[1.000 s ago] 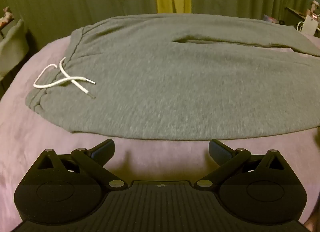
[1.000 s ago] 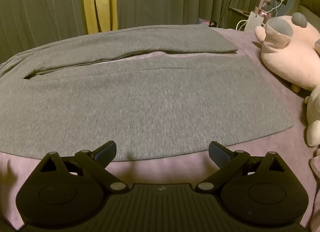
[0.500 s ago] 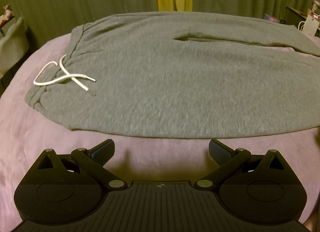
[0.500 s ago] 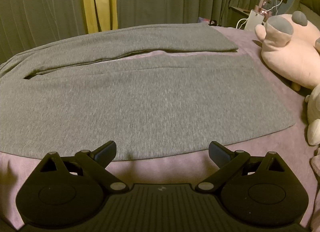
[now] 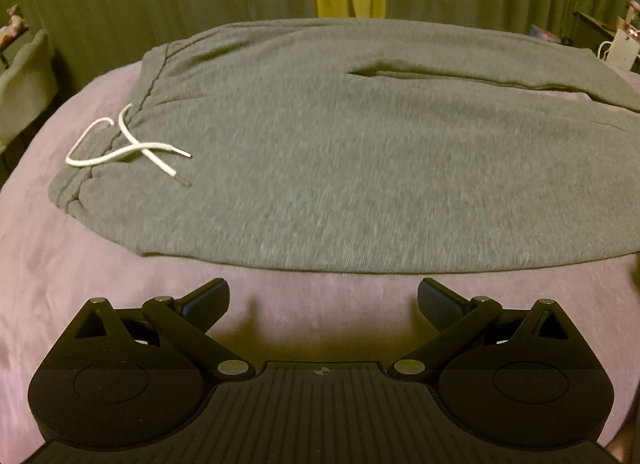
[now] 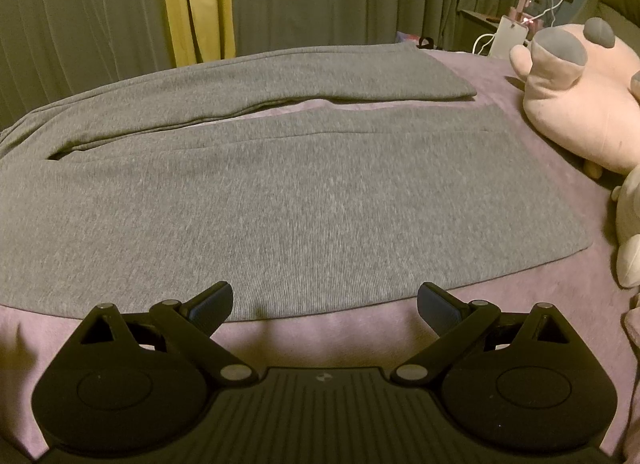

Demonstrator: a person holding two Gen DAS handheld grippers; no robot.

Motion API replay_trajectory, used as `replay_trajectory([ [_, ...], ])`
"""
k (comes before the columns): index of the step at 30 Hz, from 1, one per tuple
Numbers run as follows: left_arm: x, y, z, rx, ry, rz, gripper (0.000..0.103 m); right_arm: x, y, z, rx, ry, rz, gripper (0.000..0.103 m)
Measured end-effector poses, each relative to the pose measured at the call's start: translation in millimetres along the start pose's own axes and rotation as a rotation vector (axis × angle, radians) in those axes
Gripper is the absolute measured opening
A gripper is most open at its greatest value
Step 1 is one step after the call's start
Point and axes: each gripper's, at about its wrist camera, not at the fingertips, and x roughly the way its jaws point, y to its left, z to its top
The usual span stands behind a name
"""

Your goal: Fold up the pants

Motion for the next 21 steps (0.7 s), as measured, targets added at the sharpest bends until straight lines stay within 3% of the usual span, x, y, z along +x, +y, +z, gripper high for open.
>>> replay_trajectory([
  [21,2.0,1.2,0.2,-0.006,0.014,-0.001,0.103,1.2,0.4,-0.1,0.006,0.006,0.003,0.099],
])
